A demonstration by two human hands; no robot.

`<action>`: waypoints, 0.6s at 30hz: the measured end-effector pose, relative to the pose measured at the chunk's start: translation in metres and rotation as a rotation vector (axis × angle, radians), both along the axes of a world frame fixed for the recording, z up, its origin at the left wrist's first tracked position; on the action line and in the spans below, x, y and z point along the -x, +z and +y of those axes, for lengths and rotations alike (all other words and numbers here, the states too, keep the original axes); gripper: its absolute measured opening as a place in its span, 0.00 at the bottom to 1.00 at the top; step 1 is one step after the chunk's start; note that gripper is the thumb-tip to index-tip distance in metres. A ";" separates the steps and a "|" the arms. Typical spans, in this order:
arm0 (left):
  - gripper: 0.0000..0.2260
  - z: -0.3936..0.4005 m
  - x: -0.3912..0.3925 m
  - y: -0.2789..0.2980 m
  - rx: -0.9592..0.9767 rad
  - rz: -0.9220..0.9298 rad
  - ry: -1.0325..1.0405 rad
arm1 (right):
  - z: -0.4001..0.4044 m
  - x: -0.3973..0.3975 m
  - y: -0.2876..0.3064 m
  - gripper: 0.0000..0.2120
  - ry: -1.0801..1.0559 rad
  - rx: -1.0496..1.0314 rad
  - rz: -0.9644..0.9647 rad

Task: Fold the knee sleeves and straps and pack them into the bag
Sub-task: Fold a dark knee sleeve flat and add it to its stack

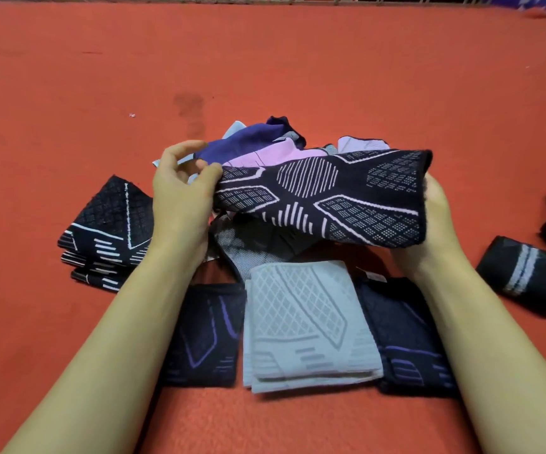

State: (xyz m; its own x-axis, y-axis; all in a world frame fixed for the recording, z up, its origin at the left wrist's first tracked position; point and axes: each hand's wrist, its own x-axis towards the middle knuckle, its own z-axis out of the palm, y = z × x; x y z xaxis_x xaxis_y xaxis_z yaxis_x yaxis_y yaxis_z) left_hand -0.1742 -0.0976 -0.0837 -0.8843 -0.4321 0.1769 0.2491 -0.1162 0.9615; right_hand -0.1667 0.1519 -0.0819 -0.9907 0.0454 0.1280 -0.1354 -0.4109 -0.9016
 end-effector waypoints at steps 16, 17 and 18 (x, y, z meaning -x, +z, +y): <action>0.19 0.003 0.001 -0.014 0.706 0.036 0.046 | 0.017 0.008 -0.009 0.20 -0.233 -0.678 0.123; 0.20 0.003 0.001 -0.013 0.722 0.041 0.059 | 0.018 0.008 -0.009 0.17 -0.201 -0.614 0.096; 0.20 0.002 0.001 -0.013 0.739 0.043 0.071 | 0.020 0.009 -0.010 0.13 -0.173 -0.619 0.062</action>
